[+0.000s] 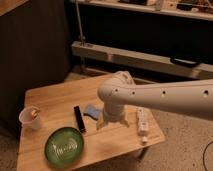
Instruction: Push the ceramic bowl across the table
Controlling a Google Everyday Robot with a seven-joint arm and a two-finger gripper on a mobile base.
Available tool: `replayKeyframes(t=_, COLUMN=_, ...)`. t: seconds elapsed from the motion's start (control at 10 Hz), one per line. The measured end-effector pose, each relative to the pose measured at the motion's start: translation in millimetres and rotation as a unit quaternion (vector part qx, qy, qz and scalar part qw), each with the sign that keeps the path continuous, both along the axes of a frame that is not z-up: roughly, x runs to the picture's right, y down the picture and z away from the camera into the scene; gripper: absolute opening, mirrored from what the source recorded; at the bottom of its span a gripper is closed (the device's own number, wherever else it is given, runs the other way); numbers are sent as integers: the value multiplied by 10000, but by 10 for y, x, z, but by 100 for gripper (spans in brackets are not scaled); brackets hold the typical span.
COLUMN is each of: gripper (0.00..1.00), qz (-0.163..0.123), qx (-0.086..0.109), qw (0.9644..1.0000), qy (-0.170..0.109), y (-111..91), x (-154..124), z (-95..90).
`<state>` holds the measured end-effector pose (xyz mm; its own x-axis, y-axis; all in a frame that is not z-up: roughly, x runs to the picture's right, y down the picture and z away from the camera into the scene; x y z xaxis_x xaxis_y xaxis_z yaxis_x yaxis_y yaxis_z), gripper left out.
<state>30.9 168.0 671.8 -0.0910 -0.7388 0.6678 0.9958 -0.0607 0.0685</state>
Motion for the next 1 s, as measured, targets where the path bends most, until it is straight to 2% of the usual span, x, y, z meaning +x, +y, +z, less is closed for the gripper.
replayKeyframes(t=0.1, gripper=79, qz=-38, qx=63, qw=9999, qy=-133, y=-35, x=-32, z=-13)
replayKeyframes(t=0.4, gripper=54, qz=-322, qx=188, qw=9962, qy=-792, y=-163, x=-426, z=-38)
replayKeyframes(t=0.5, gripper=40, qz=-515, qx=182, qw=9903, qy=-1277, y=-182, x=-784, z=-72)
replayKeyframes(t=0.6, gripper=32, qz=-621, qx=158, qw=9848, qy=-1616, y=-176, x=-988, z=-102)
replayKeyframes(t=0.7, gripper=22, qz=-731, qx=141, qw=9755, qy=-2069, y=-158, x=-1195, z=-145)
replayKeyframes(t=0.8, gripper=10, qz=-770, qx=126, qw=9559, qy=-2831, y=-118, x=-1407, z=-214)
replayKeyframes(t=0.9, gripper=4, qz=-733, qx=132, qw=9416, qy=-3284, y=-97, x=-1470, z=-237)
replayKeyframes(t=1.0, gripper=0, qz=-663, qx=99, qw=9249, qy=-3742, y=-64, x=-1516, z=-233)
